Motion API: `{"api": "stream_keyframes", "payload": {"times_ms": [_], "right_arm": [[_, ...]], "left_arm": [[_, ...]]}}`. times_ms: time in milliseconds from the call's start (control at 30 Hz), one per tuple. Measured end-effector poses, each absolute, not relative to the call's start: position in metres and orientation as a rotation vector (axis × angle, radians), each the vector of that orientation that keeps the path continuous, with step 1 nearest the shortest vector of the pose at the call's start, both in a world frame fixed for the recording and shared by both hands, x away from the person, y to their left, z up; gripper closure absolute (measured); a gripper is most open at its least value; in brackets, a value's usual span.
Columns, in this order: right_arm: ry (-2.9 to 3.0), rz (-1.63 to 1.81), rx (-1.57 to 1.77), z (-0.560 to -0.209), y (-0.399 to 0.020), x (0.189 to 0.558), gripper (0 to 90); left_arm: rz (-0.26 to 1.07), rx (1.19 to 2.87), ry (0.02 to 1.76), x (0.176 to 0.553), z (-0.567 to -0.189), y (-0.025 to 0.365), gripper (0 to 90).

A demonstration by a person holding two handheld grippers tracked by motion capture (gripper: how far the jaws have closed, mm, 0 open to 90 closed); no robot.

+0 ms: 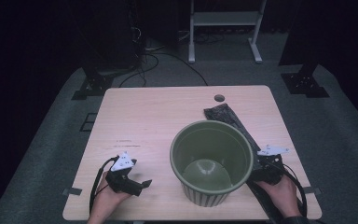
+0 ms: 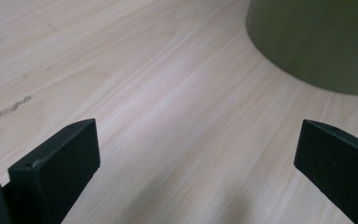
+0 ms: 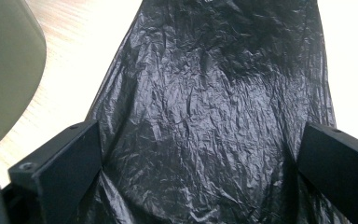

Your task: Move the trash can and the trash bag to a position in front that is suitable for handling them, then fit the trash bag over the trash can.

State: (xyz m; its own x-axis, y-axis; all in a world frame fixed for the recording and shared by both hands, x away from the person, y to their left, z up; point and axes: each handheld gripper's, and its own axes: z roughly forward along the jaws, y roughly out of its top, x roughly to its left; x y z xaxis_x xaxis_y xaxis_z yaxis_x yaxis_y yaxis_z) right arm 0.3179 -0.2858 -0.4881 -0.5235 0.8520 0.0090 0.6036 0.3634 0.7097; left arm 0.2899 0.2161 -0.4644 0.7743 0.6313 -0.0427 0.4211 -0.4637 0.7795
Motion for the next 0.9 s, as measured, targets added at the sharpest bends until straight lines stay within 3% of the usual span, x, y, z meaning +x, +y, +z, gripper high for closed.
{"api": "stream_keyframes", "payload": {"times_ms": [400,900], "right_arm": [[2.279,0.956,1.263,-0.488,-0.287,0.319,0.0],[2.232,0.992,1.309,-0.482,-0.279,0.326,0.0]], "left_arm": [[0.348,2.234,0.798,0.288,-0.484,0.212,0.0],[0.350,2.237,0.797,0.288,-0.484,0.211,0.0]]}}
